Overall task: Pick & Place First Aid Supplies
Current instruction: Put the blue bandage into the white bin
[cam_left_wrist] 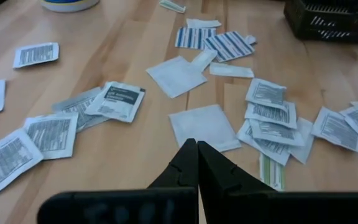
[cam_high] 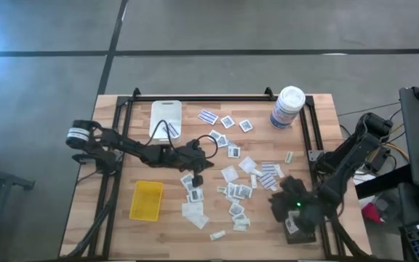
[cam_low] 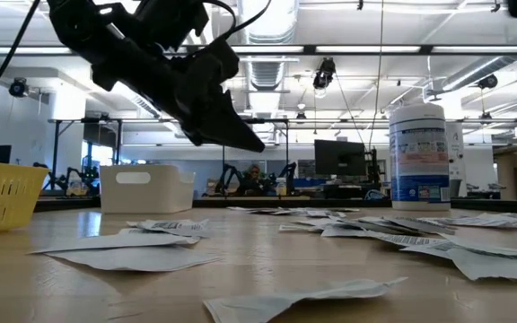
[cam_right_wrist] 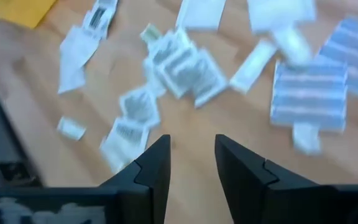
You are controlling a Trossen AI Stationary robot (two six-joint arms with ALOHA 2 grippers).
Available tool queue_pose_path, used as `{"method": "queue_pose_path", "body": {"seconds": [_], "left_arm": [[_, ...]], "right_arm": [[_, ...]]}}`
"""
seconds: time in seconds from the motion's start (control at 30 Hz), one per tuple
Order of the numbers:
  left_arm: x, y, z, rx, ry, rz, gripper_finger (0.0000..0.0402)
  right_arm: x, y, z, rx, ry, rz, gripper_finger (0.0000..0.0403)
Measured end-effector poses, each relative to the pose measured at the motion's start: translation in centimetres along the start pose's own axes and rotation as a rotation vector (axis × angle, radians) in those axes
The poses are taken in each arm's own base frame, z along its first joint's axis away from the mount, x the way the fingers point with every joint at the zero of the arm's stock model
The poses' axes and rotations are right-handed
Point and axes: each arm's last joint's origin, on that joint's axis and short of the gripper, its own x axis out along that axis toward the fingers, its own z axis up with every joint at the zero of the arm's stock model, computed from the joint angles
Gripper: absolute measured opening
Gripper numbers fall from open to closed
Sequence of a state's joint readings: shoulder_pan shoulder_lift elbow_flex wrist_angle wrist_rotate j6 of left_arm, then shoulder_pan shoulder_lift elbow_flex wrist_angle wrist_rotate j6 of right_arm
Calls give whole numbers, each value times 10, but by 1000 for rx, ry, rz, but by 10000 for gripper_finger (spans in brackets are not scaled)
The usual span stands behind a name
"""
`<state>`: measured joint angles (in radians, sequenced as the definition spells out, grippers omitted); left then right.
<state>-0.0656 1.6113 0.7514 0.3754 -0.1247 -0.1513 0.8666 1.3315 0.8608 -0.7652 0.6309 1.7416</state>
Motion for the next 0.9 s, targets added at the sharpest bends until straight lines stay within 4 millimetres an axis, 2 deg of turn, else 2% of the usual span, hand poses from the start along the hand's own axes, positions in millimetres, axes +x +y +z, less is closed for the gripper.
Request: {"method": "queue_pose_path", "body": {"seconds": [0.47,0.9], "left_arm": [[32,-2,-16,-31,-3,1,0],[51,-3,-24,-24,-113,-9,0]], "right_arm": [[43,4,68,-170,-122,-103,126],[68,-18,106,-82,-180,-232,118]]}}
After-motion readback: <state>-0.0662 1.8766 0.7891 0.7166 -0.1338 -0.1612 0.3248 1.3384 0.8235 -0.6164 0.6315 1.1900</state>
